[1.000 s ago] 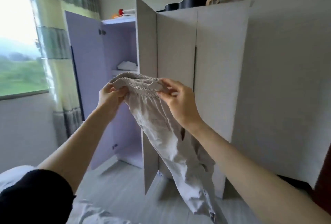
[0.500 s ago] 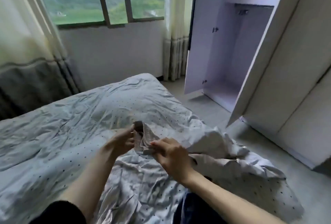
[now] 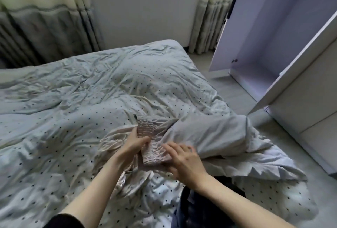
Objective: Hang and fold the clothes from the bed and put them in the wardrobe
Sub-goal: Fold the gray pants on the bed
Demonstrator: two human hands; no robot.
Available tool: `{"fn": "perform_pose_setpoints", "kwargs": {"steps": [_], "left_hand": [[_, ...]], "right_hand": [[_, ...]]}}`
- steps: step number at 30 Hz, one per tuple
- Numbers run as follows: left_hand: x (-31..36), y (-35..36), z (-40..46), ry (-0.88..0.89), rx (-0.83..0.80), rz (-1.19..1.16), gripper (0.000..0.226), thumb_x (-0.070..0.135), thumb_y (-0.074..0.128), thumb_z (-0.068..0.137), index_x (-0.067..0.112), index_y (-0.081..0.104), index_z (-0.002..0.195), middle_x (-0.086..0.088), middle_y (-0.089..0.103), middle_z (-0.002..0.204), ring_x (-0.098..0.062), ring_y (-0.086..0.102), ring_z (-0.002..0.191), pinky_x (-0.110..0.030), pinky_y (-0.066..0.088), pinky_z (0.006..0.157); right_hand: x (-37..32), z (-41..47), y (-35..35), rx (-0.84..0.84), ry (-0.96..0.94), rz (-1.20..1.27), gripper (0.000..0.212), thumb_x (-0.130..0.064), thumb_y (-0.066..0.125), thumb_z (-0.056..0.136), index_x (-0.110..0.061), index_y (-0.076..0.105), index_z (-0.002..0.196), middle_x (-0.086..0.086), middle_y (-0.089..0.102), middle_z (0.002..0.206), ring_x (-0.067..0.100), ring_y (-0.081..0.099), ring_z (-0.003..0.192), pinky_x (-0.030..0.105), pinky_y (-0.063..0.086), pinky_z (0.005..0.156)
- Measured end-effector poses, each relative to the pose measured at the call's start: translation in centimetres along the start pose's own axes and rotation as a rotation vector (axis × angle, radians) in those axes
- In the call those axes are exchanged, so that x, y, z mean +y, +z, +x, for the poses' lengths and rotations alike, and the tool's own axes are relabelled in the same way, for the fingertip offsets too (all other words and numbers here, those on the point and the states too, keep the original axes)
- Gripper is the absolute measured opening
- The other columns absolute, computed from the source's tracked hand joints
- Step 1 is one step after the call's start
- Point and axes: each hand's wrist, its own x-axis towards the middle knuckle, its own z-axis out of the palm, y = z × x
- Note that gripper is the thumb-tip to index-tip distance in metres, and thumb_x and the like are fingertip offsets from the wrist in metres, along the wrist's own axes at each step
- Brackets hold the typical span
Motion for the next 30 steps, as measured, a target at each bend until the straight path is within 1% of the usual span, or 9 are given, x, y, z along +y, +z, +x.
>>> {"fn": "perform_pose_setpoints", "kwargs": {"steps": [5, 8, 10, 13, 15, 17, 22, 25, 30], "left_hand": [[3.2, -1.6, 0.9, 0.216, 0.012, 0.053, 0.047, -0.009, 0.052, 0.080, 0.025, 0.051, 0.113, -0.001, 0.067, 0.096, -0.014, 0.065, 0.082, -0.027, 0.054, 0.071], [5.9, -4.5, 1.2, 0.323, 0.110, 0.031, 0.046, -0.010, 0.051, 0.082, 0.027, 0.050, 0.110, -0.003, 0.068, 0.088, -0.009, 0.066, 0.069, -0.023, 0.055, 0.060], [7.2, -7.4, 1.2, 0.343, 0.186, 0.053, 0.046, -0.009, 0.050, 0.084, 0.031, 0.051, 0.107, -0.001, 0.067, 0.088, -0.006, 0.065, 0.066, -0.019, 0.053, 0.057], [6.5, -11.7, 1.0, 0.307, 0.311, 0.147, 0.046, -0.007, 0.053, 0.084, 0.028, 0.054, 0.113, -0.010, 0.066, 0.103, -0.018, 0.065, 0.083, -0.031, 0.055, 0.078], [4.2, -13.6, 0.8, 0.193, 0.402, 0.231, 0.053, -0.002, 0.061, 0.083, 0.019, 0.048, 0.130, -0.015, 0.062, 0.113, -0.026, 0.061, 0.092, -0.041, 0.050, 0.087], [1.4, -14.1, 0.2, 0.046, 0.446, 0.281, 0.064, 0.006, 0.067, 0.083, 0.016, 0.038, 0.139, -0.018, 0.056, 0.122, -0.029, 0.057, 0.098, -0.042, 0.047, 0.087], [-3.6, -12.0, -0.1, -0.072, 0.388, 0.471, 0.053, 0.001, 0.053, 0.085, 0.010, 0.039, 0.136, -0.018, 0.053, 0.126, -0.027, 0.052, 0.095, -0.031, 0.037, 0.073], [-4.7, -8.7, 0.5, -0.008, 0.293, 0.586, 0.048, 0.005, 0.055, 0.087, 0.009, 0.044, 0.134, -0.015, 0.052, 0.132, -0.029, 0.051, 0.116, -0.031, 0.039, 0.084], [-5.6, 0.1, 1.7, 0.104, 0.121, 0.714, 0.047, 0.001, 0.050, 0.088, 0.005, 0.044, 0.135, -0.014, 0.048, 0.137, -0.025, 0.045, 0.127, -0.032, 0.035, 0.103]], "right_hand": [[3.8, 1.8, -1.3, -0.101, 0.135, -0.135, 0.091, -0.040, 0.089, 0.033, -0.015, 0.067, 0.118, 0.009, 0.065, 0.119, 0.023, 0.067, 0.097, 0.041, 0.055, 0.067], [5.6, 2.9, -1.3, -0.111, 0.181, -0.189, 0.082, -0.030, 0.076, 0.068, -0.018, 0.042, 0.141, 0.009, 0.046, 0.142, 0.024, 0.051, 0.122, 0.050, 0.042, 0.094], [6.7, 3.3, -1.2, -0.132, 0.249, -0.242, 0.064, -0.022, 0.060, 0.081, -0.022, 0.039, 0.142, 0.006, 0.046, 0.141, 0.022, 0.049, 0.122, 0.041, 0.038, 0.097], [7.1, 3.2, -0.3, -0.214, 0.252, -0.323, 0.029, -0.023, 0.052, 0.089, -0.025, 0.059, 0.117, -0.001, 0.062, 0.116, 0.021, 0.056, 0.108, 0.032, 0.040, 0.089], [6.4, 2.6, 1.7, -0.422, 0.194, -0.252, 0.034, -0.019, 0.041, 0.093, -0.026, 0.057, 0.123, -0.001, 0.057, 0.127, 0.020, 0.048, 0.119, 0.032, 0.032, 0.095], [5.6, 1.7, 3.8, -0.505, 0.163, -0.214, 0.035, -0.022, 0.038, 0.096, -0.026, 0.053, 0.128, -0.001, 0.052, 0.133, 0.020, 0.045, 0.124, 0.034, 0.031, 0.097], [4.7, 0.0, 6.2, -0.615, 0.140, -0.161, 0.039, -0.033, 0.037, 0.098, -0.024, 0.042, 0.136, 0.002, 0.049, 0.135, 0.022, 0.043, 0.125, 0.038, 0.033, 0.097], [6.6, -0.4, 5.9, -0.600, 0.198, -0.136, 0.040, -0.033, 0.038, 0.099, -0.023, 0.040, 0.137, 0.001, 0.049, 0.135, 0.024, 0.043, 0.125, 0.040, 0.034, 0.099], [12.9, -2.5, 5.6, -0.582, 0.334, -0.085, 0.040, -0.034, 0.037, 0.098, -0.024, 0.040, 0.137, 0.000, 0.051, 0.133, 0.023, 0.047, 0.122, 0.039, 0.037, 0.095]]}}
